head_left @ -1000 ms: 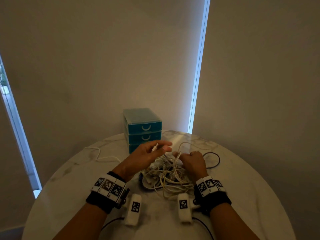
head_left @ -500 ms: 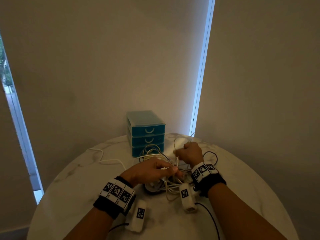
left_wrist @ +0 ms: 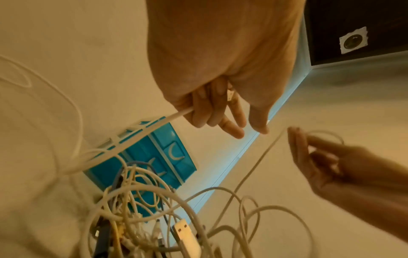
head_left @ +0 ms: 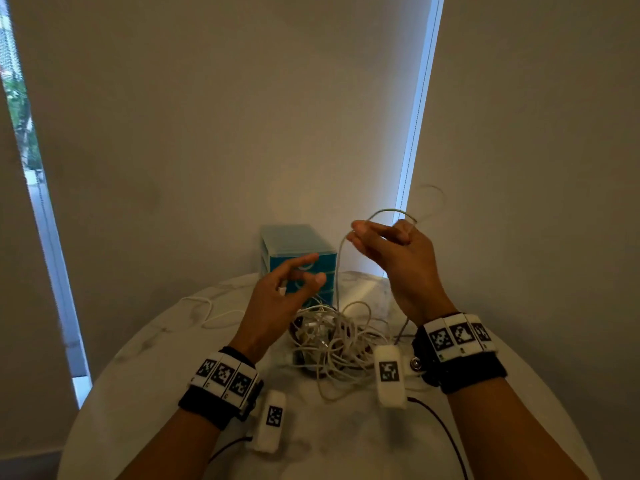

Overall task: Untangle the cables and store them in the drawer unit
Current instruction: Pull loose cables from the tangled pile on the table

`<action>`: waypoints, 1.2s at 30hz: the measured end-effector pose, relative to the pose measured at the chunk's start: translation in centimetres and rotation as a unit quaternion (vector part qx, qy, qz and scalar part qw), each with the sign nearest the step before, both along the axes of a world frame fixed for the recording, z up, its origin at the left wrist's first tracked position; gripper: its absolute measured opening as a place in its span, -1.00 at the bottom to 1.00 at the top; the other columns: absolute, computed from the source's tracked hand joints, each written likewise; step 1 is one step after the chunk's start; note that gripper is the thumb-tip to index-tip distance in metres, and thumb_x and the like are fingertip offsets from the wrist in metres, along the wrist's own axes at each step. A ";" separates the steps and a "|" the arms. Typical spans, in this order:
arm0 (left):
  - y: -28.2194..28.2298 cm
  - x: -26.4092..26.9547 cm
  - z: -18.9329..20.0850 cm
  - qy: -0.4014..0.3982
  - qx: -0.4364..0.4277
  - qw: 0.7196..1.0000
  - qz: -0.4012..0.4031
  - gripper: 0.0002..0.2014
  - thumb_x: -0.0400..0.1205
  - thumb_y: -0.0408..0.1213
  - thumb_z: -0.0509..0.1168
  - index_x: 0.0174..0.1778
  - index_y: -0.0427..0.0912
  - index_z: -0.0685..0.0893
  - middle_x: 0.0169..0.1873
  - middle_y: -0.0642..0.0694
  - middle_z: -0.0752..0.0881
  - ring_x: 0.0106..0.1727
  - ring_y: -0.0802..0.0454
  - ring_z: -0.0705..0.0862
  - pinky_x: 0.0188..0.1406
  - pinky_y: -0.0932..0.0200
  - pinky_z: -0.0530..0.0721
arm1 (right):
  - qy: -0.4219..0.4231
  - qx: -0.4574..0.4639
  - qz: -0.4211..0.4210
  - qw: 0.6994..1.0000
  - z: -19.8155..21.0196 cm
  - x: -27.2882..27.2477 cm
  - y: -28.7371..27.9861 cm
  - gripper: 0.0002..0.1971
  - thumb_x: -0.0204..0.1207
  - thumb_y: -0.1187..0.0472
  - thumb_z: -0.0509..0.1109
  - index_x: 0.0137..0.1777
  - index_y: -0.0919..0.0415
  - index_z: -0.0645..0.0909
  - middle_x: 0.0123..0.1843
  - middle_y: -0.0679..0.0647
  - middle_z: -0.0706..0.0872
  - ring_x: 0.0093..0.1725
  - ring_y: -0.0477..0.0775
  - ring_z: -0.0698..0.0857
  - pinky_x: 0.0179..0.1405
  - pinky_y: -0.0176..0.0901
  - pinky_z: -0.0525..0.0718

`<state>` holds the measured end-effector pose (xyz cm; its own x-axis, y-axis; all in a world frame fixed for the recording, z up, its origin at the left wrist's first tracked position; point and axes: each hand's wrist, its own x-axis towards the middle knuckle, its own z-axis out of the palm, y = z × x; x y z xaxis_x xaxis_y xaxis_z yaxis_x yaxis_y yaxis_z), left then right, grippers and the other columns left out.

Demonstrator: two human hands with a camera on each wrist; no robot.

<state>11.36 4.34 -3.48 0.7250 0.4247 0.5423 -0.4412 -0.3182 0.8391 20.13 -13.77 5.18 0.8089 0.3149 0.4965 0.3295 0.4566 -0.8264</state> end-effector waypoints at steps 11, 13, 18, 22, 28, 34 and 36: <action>0.9 0.1 -0.5 -0.047 -0.028 0.991 0.122 -0.85 0.66 -0.05 0.57 0.01 -0.03 0.92 -0.07 0.11 0.92 0.08 0.20 0.85 0.24 0.05 0.83 | 0.058 -0.292 0.026 0.954 -9.3 0.7 1.7 -0.53 0.61 -0.06 0.63 0.28 0.30 0.66 0.07 0.09 0.94 0.12 0.10 0.92 0.27 0.19 0.87; 1.2 -0.2 0.0 -0.094 -0.074 0.983 0.136 -0.82 0.67 -0.07 0.55 0.05 -0.09 0.90 -0.05 0.06 0.92 0.13 0.14 0.85 0.27 0.06 0.81 | 0.049 -0.362 -0.029 0.931 -10.6 1.8 1.0 -0.60 0.62 0.02 0.60 0.24 0.31 0.65 0.00 0.12 0.93 0.07 0.12 0.91 0.03 -0.02 0.86; -0.5 -0.6 1.0 -0.125 -0.090 0.984 0.089 -0.79 0.71 -0.14 0.51 0.14 -0.18 0.89 0.08 0.00 0.91 0.24 0.07 0.84 0.22 0.13 0.83 | -0.033 -0.319 -0.089 0.943 -10.7 1.2 0.0 -0.71 0.50 0.12 0.69 0.04 0.18 0.65 0.01 0.00 0.90 -0.05 -0.05 0.87 -0.01 0.06 0.92; -3.3 -0.9 1.2 -0.081 -0.013 0.996 -0.024 -0.84 0.73 -0.23 0.50 0.19 -0.09 0.91 0.18 0.05 0.89 0.31 0.06 0.83 0.33 -0.07 0.80 | -0.121 -0.276 -0.082 0.950 -10.4 -0.4 1.3 -0.73 0.51 0.03 0.72 0.01 0.10 0.71 -0.02 -0.15 0.89 -0.04 -0.14 0.87 -0.11 -0.10 0.89; -1.9 0.4 -0.1 0.001 0.042 0.997 -0.069 -0.51 0.72 -0.21 0.49 0.58 0.09 0.62 0.30 0.08 0.85 0.39 0.18 0.77 0.35 0.03 0.78 | -0.035 -0.144 -0.127 0.981 -9.7 0.4 -0.2 -0.66 0.52 0.31 0.72 -0.21 0.37 0.57 -0.26 -0.03 0.89 -0.21 -0.06 0.91 -0.27 -0.19 0.84; -0.3 1.6 -2.8 0.170 0.223 0.958 -0.054 -0.78 0.73 0.11 0.42 0.26 0.27 0.85 0.15 0.25 0.86 0.22 0.29 0.78 0.23 0.11 0.81 | 0.082 0.052 -0.105 0.990 -8.0 0.5 -2.8 -0.70 0.52 0.34 0.70 -0.10 0.33 0.57 -0.17 0.10 0.91 0.02 0.15 0.92 -0.08 -0.10 0.91; 0.1 1.6 -2.5 0.167 0.198 0.965 -0.043 -0.84 0.70 0.10 0.47 0.11 0.21 0.90 0.04 0.26 0.88 0.13 0.29 0.80 0.02 0.30 0.79 | 0.151 0.103 -0.083 0.980 -8.0 1.0 -3.5 -0.61 0.49 0.23 0.74 0.13 0.45 0.68 0.05 0.18 0.94 0.00 0.10 0.90 0.02 -0.06 0.90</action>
<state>12.98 4.42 -6.02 0.9109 0.1621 0.3795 -0.2065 -0.6171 0.7593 21.15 -17.27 -2.83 0.9604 0.0844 0.2654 0.1677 0.5854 -0.7932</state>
